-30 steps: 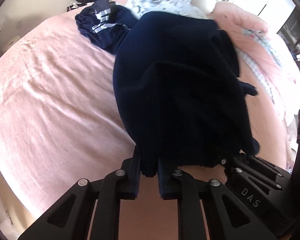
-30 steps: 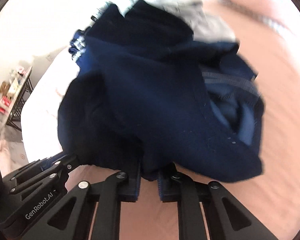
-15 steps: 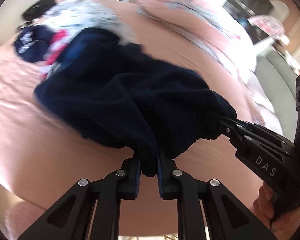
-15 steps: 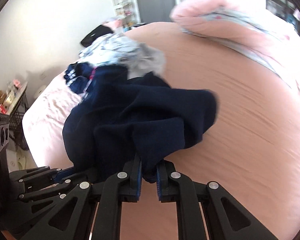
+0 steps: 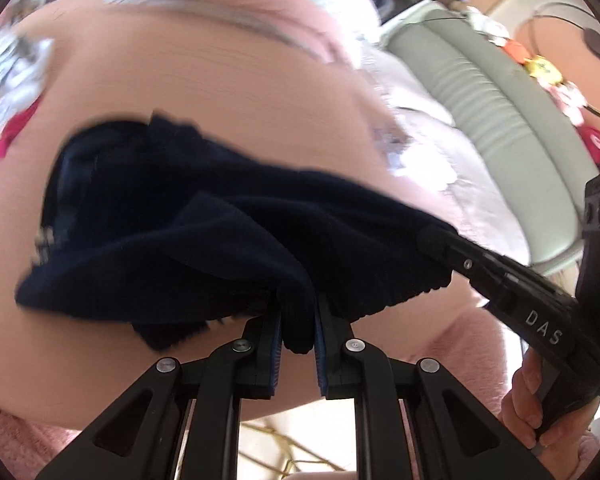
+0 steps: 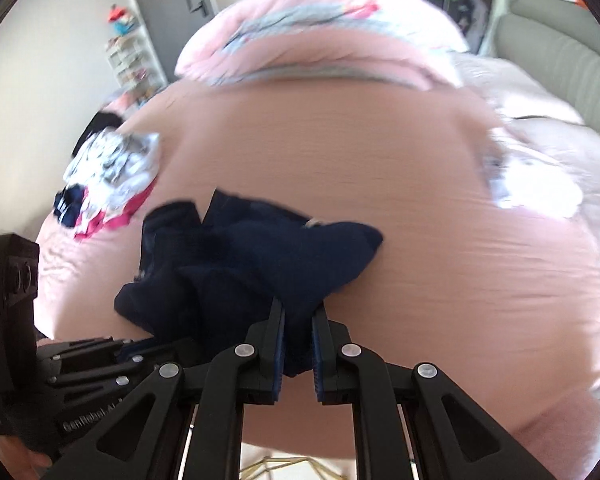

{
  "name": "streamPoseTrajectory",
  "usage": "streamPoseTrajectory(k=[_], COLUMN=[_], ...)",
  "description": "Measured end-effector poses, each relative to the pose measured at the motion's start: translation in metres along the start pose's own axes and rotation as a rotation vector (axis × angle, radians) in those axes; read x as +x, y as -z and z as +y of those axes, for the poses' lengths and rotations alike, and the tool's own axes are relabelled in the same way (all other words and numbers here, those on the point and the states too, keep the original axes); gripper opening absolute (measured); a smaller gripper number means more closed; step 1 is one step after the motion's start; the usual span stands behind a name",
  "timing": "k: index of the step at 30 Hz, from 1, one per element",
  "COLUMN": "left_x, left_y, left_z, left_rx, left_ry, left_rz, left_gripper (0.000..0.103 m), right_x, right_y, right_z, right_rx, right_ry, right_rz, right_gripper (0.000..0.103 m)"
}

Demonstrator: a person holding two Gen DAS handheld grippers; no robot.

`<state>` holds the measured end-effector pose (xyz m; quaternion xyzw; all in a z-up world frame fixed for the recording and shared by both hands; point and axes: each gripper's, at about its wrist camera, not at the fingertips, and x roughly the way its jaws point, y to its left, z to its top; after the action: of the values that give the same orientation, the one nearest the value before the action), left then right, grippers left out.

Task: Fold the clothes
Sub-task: 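Lift the navy pants with both grippers and pull them out of the pile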

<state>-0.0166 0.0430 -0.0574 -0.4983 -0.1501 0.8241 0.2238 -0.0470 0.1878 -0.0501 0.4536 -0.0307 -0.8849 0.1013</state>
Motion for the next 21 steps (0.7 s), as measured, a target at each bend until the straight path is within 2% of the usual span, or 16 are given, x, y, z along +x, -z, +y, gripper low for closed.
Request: streamPoseTrajectory(k=[3, 5, 8, 11, 13, 15, 17, 18, 19, 21], left_x=[-0.016, -0.019, 0.006, 0.001, 0.004, 0.009, -0.003, 0.001, 0.002, 0.007], left_y=[-0.001, 0.002, -0.029, -0.02, -0.027, -0.026, -0.01, -0.015, -0.019, -0.026], left_z=[-0.02, -0.02, 0.007, 0.016, 0.037, 0.042, 0.051, 0.052, 0.053, 0.055], left_rx=[0.016, 0.004, -0.064, -0.101, -0.119, -0.124, -0.12, -0.122, -0.125, -0.13], left_ry=[0.009, -0.01, -0.01, -0.011, -0.032, -0.08, -0.123, -0.128, -0.127, -0.125], left_rz=[-0.053, -0.06, -0.032, -0.042, -0.048, -0.063, -0.081, -0.085, -0.087, -0.094], left_gripper=[0.012, 0.012, 0.013, 0.015, 0.015, 0.015, 0.015, 0.015, 0.015, 0.015], right_x=[-0.02, -0.014, -0.004, 0.0, 0.003, 0.006, 0.011, 0.013, 0.015, 0.021], right_y=[0.001, 0.004, 0.011, 0.02, 0.027, 0.035, 0.042, 0.045, 0.048, 0.054], right_z=[-0.02, -0.027, -0.036, -0.038, -0.037, -0.044, -0.057, -0.064, -0.068, -0.065], right_rx=[-0.015, -0.001, 0.049, 0.074, 0.062, 0.077, 0.111, 0.124, 0.132, 0.088], right_ry=[0.007, -0.012, -0.068, -0.103, -0.089, -0.064, 0.002, 0.027, 0.033, -0.021], right_rz=[-0.039, -0.011, 0.032, 0.045, 0.054, 0.076, 0.097, 0.106, 0.119, 0.176], right_gripper=[0.01, 0.01, 0.01, 0.012, 0.015, 0.017, 0.017, 0.017, 0.017, 0.017])
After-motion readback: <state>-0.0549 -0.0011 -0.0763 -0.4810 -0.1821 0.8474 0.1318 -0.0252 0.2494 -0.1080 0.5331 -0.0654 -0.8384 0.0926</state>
